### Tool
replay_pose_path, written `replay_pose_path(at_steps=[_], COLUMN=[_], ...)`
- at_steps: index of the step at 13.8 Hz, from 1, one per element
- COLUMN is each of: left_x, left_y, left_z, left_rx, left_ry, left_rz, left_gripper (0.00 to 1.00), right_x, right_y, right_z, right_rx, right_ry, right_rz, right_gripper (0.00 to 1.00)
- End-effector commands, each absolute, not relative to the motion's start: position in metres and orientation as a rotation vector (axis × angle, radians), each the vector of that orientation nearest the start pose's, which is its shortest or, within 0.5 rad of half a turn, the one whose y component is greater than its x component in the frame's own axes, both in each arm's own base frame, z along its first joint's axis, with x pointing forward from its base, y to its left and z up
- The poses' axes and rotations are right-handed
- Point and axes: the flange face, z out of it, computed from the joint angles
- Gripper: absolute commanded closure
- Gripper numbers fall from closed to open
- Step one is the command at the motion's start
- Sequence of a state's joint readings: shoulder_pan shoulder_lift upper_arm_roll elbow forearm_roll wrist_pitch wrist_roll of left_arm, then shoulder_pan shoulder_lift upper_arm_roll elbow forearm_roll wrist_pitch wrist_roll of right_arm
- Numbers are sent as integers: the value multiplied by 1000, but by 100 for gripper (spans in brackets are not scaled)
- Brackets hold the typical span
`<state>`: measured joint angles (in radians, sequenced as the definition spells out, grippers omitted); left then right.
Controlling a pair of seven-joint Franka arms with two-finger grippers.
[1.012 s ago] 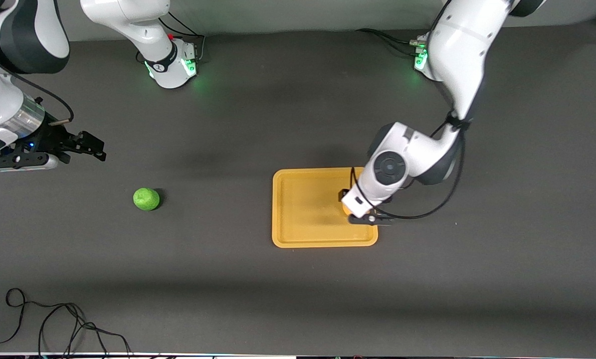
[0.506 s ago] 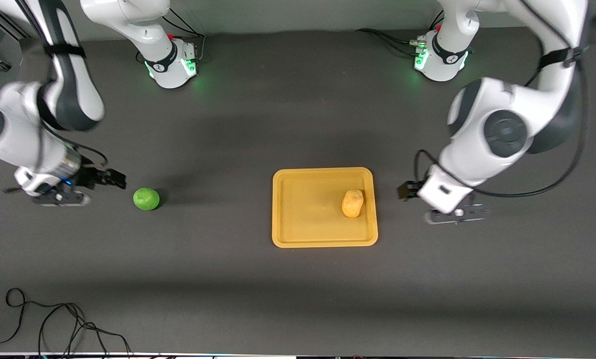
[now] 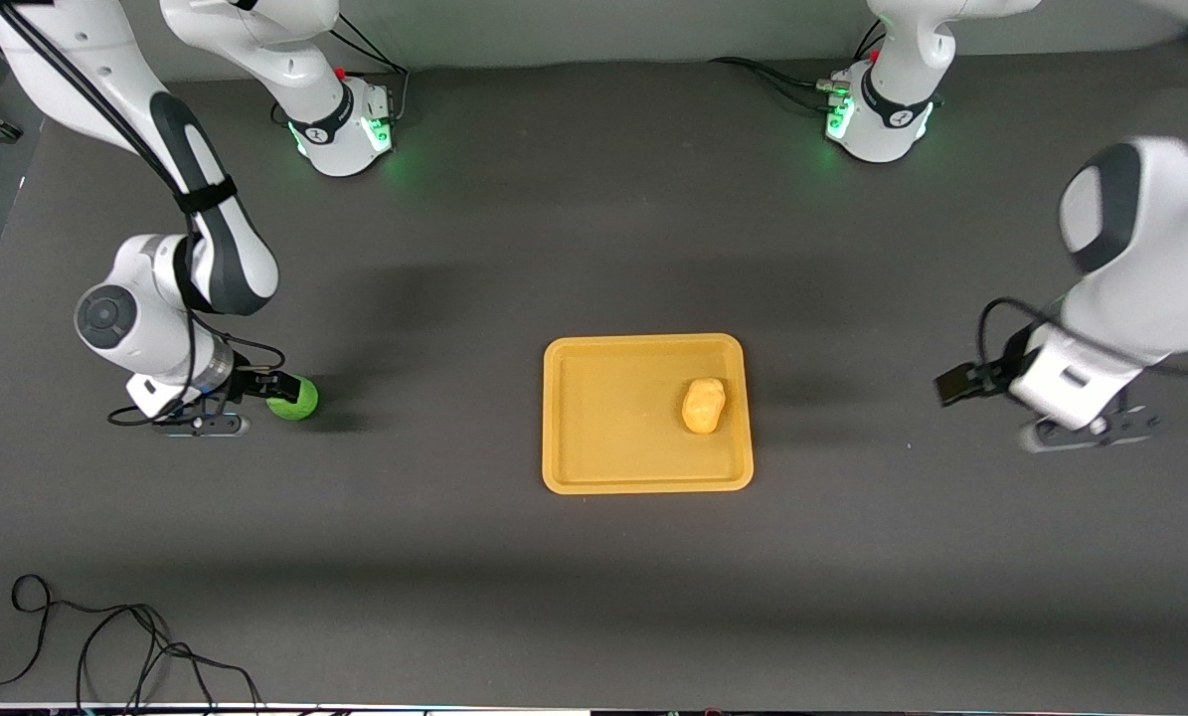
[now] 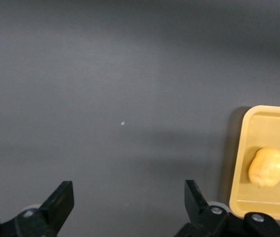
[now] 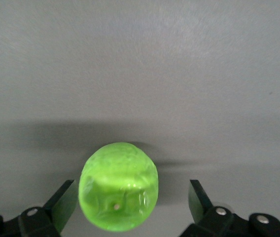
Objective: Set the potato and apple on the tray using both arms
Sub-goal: 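Grasp the green apple with the right gripper while the left retracts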
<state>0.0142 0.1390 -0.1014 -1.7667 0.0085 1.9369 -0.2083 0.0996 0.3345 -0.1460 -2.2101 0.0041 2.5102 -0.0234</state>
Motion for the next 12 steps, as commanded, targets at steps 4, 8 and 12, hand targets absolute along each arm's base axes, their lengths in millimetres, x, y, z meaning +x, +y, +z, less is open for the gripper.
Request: replay_pose_path(at_steps=[4, 8, 12], left_x=[574, 579, 592], left_y=[-25, -23, -13], left_z=[569, 581, 588], left_rx=[-3119, -3119, -3136], left_ry=[-200, -208, -232], left_rz=[18, -1, 38], left_gripper=[0, 0, 0], right_x=[548, 547, 548], right_y=[-19, -18, -9], right_z=[194, 186, 186], right_rx=[-3174, -3167, -3156], right_ry=[72, 91, 87], right_rz=[87, 98, 99], right_gripper=[0, 0, 0])
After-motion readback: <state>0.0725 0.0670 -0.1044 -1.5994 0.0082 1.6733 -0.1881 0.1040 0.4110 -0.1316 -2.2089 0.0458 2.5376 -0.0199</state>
